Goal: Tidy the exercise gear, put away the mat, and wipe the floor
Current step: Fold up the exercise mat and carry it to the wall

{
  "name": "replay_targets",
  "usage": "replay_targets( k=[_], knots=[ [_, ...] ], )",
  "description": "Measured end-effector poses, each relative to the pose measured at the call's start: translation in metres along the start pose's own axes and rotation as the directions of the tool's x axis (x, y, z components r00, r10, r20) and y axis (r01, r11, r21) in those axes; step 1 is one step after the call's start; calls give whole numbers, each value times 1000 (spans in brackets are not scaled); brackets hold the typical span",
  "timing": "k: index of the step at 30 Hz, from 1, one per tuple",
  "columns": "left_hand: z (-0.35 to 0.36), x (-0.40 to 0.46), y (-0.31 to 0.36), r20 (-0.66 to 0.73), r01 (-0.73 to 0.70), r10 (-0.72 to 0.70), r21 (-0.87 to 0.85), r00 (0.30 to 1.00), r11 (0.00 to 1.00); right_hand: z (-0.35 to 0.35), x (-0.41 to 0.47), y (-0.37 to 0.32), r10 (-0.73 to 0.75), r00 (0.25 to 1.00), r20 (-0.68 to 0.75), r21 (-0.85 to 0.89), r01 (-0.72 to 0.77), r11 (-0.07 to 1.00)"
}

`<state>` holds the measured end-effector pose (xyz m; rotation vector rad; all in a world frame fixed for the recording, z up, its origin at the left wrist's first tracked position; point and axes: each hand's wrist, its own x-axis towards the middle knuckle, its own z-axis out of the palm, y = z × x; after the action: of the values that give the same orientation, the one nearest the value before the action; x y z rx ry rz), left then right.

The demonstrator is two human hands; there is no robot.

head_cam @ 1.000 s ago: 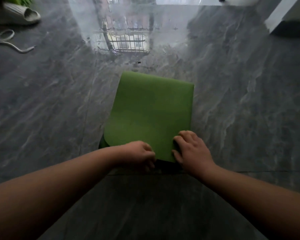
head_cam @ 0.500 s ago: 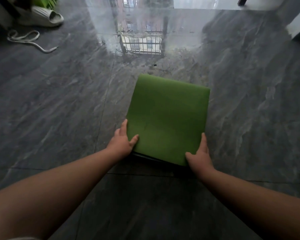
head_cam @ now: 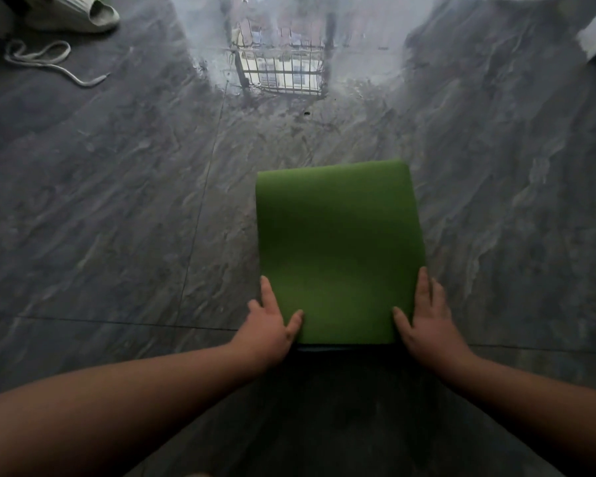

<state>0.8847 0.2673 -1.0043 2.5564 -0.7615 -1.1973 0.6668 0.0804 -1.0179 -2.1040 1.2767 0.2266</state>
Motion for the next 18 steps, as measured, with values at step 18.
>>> replay_targets(
  k=[18],
  knots=[
    [-1,-1,-6,-127,-17,44,208,991,978,-3,-19,0,-85,996,3,-100,85,991]
  ],
)
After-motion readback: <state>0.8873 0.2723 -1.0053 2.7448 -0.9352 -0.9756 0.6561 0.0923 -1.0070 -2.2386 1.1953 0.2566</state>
